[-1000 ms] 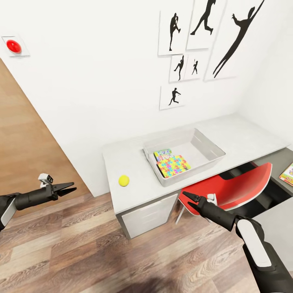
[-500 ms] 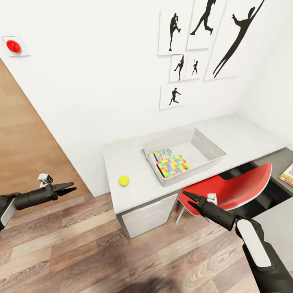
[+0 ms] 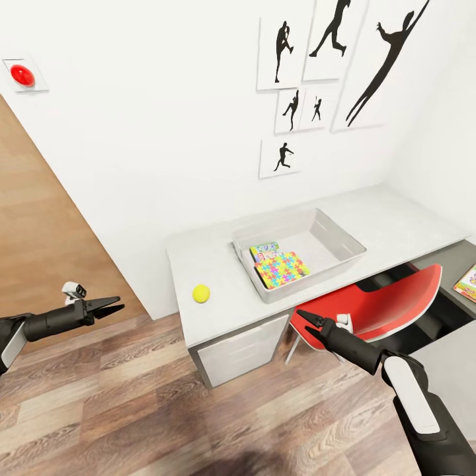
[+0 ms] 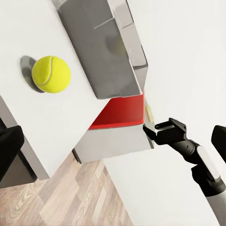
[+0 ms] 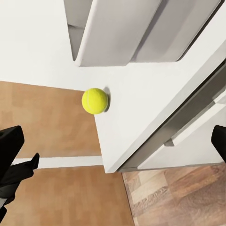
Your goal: Put all the toys in the child's room - the three board games (two on the bed and one on the table), the two jigsaw puzzles on the table, and the tennis ball on the table - inside the toy box on the table in the child's room.
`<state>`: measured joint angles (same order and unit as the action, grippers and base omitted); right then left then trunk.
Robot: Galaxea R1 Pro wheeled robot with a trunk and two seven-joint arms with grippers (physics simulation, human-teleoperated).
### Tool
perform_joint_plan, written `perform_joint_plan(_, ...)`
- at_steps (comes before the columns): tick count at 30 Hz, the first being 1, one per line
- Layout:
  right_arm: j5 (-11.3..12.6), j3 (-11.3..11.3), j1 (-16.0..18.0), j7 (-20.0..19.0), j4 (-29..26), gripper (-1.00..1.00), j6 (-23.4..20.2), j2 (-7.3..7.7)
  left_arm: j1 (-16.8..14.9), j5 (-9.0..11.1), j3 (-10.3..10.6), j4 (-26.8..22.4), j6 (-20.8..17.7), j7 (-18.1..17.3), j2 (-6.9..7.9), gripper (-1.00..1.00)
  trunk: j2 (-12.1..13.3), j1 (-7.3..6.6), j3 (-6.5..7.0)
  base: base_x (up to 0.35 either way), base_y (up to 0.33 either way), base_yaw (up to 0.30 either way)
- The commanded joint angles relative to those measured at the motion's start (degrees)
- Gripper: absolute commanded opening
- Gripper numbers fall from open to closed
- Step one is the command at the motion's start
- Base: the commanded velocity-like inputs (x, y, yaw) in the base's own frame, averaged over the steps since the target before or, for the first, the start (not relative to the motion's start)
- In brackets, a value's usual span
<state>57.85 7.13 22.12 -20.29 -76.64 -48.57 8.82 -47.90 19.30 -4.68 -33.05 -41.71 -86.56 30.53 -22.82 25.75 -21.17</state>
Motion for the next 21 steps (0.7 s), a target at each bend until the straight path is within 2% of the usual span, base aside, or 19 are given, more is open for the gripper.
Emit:
perform_joint_plan(1, -0.2, 0.1, 0.0, -0.3, 0.0, 1.00, -0.3, -0.01, 0.0, 0.0, 0.0, 0.0, -0.6, -0.2, 0.00, 1.00, -0.1, 0.03, -0.09, 0.000, 0.000, 0.000)
perform_joint_plan(11, -0.2, 0.1, 0.0, -0.3, 0.0, 1.00, 0.3, -0.09, 0.0, 0.0, 0.0, 0.0, -0.5, -0.2, 0.02, 1.00, -0.1, 0.03, -0.07, -0.025, 0.000, 0.000)
perform_joint_plan(21, -0.3, 0.0, 0.0, -0.3, 0.0, 1.00, 0.6, -0.33, -0.1, 0.0, 0.1, 0.0, -0.5, -0.1, 0.03, 1.00, -0.1, 0.03, 0.72, -0.051, 0.000, 0.000)
